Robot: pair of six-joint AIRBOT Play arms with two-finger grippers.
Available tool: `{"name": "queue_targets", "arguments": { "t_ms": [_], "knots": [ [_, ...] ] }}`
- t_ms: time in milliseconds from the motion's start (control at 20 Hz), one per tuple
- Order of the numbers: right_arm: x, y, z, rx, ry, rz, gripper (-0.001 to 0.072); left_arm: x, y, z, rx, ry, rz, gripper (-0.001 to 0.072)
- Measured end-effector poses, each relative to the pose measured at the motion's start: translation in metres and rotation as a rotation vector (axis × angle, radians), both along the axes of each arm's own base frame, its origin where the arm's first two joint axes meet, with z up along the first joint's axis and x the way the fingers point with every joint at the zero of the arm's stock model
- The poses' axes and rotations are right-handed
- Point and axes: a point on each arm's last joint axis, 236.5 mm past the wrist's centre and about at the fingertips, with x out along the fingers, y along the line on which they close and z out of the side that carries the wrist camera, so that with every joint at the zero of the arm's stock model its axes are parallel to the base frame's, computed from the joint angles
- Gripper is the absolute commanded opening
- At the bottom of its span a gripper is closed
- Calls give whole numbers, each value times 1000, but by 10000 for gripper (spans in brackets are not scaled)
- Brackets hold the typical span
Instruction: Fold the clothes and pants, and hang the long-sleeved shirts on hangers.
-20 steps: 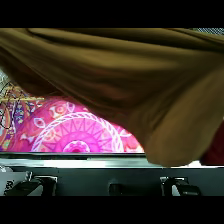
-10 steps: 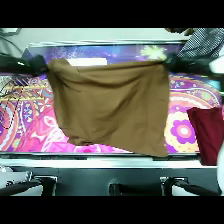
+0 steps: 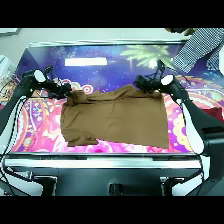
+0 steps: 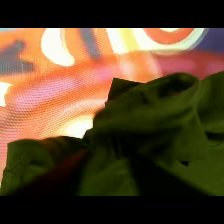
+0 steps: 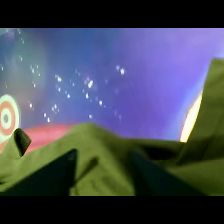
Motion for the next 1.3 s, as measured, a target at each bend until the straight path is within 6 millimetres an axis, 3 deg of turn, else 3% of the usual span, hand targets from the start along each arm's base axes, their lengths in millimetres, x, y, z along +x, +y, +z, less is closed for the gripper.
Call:
{"name": "queue_targets", "arguments": {
  "t_ms": [100, 200, 300, 400, 500, 600, 700, 800, 950, 1100, 1300],
  "knots": [
    [-10, -18, 15, 15, 27, 10, 471, -3, 13, 8, -1, 5, 20, 712],
    [-30, -53, 36, -19, 43, 57, 470, -11, 34, 29, 3, -3, 34, 712],
    [-62, -102, 52, -100, 81, 103, 468, -28, 57, 53, 18, -1, 38, 712],
    [-101, -155, 59, -163, 144, 89, 467, -57, 80, 70, 50, 28, 34, 711],
    [-145, -197, 54, -189, 209, 37, 468, -89, 100, 80, 72, 55, 59, 711],
    [-201, -224, 30, -184, 314, -19, 468, -124, 114, 81, 82, 90, 106, 711],
    [-252, -229, -1, -146, 414, -64, 468, -157, 118, 76, 86, 130, 132, 711],
    [-293, -217, -31, -100, 490, -72, 468, -182, 121, 67, 94, 165, 146, 712],
    [-333, -199, -65, -61, 568, -62, 468, -201, 121, 57, 97, 200, 156, 712],
    [-355, -187, -83, -42, 603, -49, 468, -207, 123, 53, 106, 205, 161, 712],
    [-356, -183, -92, -36, 579, -57, 466, -206, 124, 52, 108, 193, 165, 713]
  ]
}}
